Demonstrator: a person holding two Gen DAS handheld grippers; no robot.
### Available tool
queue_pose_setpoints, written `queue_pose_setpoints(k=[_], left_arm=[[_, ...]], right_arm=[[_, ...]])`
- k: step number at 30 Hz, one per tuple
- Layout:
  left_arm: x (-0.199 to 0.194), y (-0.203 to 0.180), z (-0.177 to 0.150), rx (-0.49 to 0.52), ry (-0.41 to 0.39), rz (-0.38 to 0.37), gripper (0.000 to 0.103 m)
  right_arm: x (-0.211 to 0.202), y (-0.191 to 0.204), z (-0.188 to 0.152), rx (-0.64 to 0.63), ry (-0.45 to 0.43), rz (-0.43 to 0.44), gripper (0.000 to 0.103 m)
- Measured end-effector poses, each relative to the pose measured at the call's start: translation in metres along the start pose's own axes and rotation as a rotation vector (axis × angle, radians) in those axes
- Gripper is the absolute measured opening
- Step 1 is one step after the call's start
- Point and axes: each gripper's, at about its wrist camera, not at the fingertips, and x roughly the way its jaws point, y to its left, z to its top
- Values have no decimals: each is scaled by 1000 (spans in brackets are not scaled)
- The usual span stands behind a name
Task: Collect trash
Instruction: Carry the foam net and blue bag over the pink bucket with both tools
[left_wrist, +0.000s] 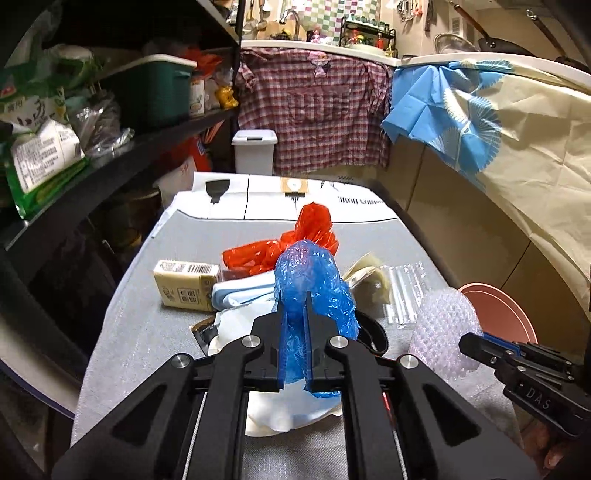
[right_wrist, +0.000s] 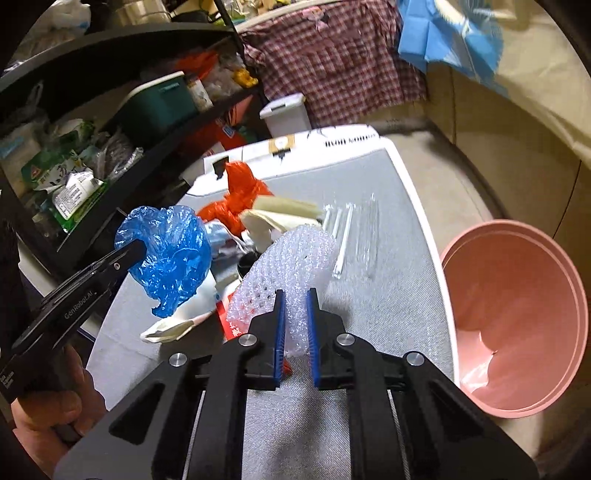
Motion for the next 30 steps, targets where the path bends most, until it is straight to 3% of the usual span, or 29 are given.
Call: queue_pose_setpoints(k=[18, 30], left_arm=[[-52, -30, 15, 26, -49, -84, 7], [-60, -71, 27, 56, -35, -189, 7]], right_arm=[[-86, -4, 19, -68, -137, -84, 11], [-148, -50, 51, -53, -197, -184, 12]])
